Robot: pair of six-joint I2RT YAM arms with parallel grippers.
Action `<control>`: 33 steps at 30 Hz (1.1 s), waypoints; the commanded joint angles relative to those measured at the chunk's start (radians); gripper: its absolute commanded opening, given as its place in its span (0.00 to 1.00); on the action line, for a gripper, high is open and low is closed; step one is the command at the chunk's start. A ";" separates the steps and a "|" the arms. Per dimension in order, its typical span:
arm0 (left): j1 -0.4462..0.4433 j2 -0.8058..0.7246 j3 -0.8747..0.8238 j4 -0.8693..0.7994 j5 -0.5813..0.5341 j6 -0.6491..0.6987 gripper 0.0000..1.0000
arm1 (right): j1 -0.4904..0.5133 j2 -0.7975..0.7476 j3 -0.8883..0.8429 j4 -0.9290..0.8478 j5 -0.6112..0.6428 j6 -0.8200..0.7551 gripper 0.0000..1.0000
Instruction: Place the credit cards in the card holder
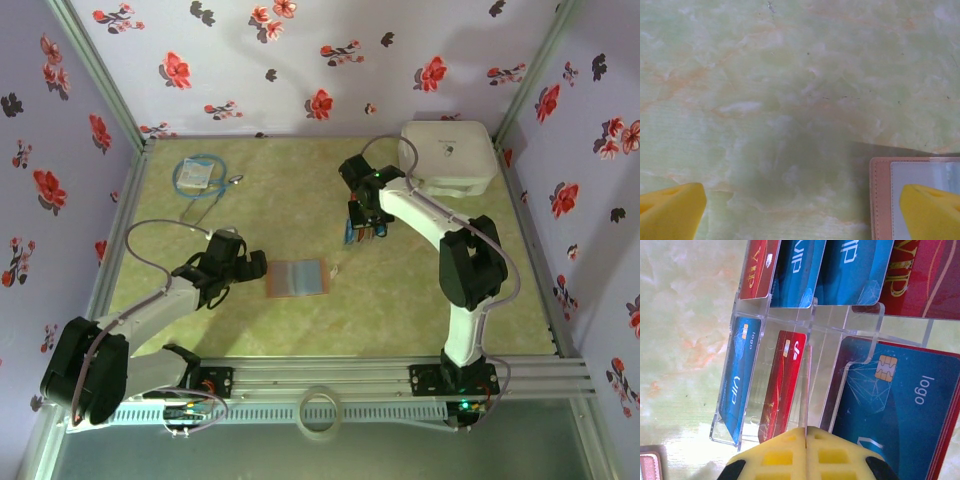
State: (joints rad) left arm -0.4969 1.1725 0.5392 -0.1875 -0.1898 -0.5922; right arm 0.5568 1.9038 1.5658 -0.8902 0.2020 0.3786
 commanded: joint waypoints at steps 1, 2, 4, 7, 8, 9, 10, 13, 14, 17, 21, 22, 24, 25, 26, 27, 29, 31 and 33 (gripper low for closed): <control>0.012 0.005 0.001 0.005 0.011 0.019 1.00 | -0.007 -0.009 0.028 -0.020 -0.018 0.018 0.01; 0.012 0.004 0.003 0.002 0.010 0.019 1.00 | -0.007 -0.015 0.032 -0.020 -0.022 0.021 0.00; 0.012 0.005 0.007 -0.005 0.010 0.020 1.00 | -0.009 -0.030 0.042 -0.019 -0.037 0.025 0.00; 0.013 0.009 0.019 -0.020 0.010 0.022 1.00 | -0.008 -0.068 0.058 -0.019 -0.053 0.030 0.00; 0.014 0.010 0.022 -0.026 0.010 0.022 1.00 | -0.008 -0.082 0.062 -0.018 -0.058 0.032 0.00; 0.013 0.011 0.027 -0.035 0.010 0.022 1.00 | -0.008 -0.100 0.065 -0.015 -0.064 0.036 0.00; 0.014 0.012 0.031 -0.043 0.011 0.023 1.00 | -0.008 -0.118 0.064 -0.012 -0.071 0.039 0.00; 0.015 0.014 0.042 -0.069 0.009 0.025 1.00 | -0.008 -0.172 0.054 0.003 -0.100 0.049 0.00; 0.016 0.015 0.048 -0.077 0.008 0.025 1.00 | -0.006 -0.188 0.046 0.010 -0.110 0.053 0.00; 0.018 0.027 0.069 -0.111 0.006 0.030 1.00 | -0.005 -0.243 -0.002 0.068 -0.181 0.070 0.00; 0.017 0.067 0.112 -0.169 0.006 0.032 1.00 | 0.000 -0.345 -0.159 0.278 -0.338 0.115 0.00; 0.018 0.080 0.125 -0.186 0.008 0.032 1.00 | 0.003 -0.371 -0.209 0.341 -0.370 0.143 0.00; 0.018 0.103 0.143 -0.210 0.008 0.027 1.00 | 0.009 -0.405 -0.290 0.442 -0.423 0.189 0.00; 0.018 0.111 0.151 -0.221 0.011 0.029 1.00 | 0.016 -0.418 -0.330 0.488 -0.444 0.203 0.00; 0.018 0.116 0.156 -0.228 0.015 0.032 1.00 | 0.023 -0.429 -0.361 0.524 -0.455 0.215 0.00; 0.018 0.119 0.161 -0.234 0.022 0.037 1.00 | 0.034 -0.439 -0.401 0.568 -0.467 0.229 0.00; 0.016 0.119 0.165 -0.236 0.032 0.038 1.00 | 0.058 -0.449 -0.468 0.647 -0.482 0.255 0.00; 0.015 0.109 0.164 -0.234 0.034 0.033 1.00 | 0.083 -0.448 -0.538 0.747 -0.498 0.286 0.00; 0.013 0.102 0.164 -0.234 0.037 0.031 1.00 | 0.103 -0.440 -0.587 0.822 -0.500 0.305 0.00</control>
State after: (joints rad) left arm -0.4889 1.2854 0.6785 -0.3862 -0.1673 -0.5732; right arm 0.6346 1.4792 1.0264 -0.2584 -0.2478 0.6220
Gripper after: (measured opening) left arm 0.997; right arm 0.045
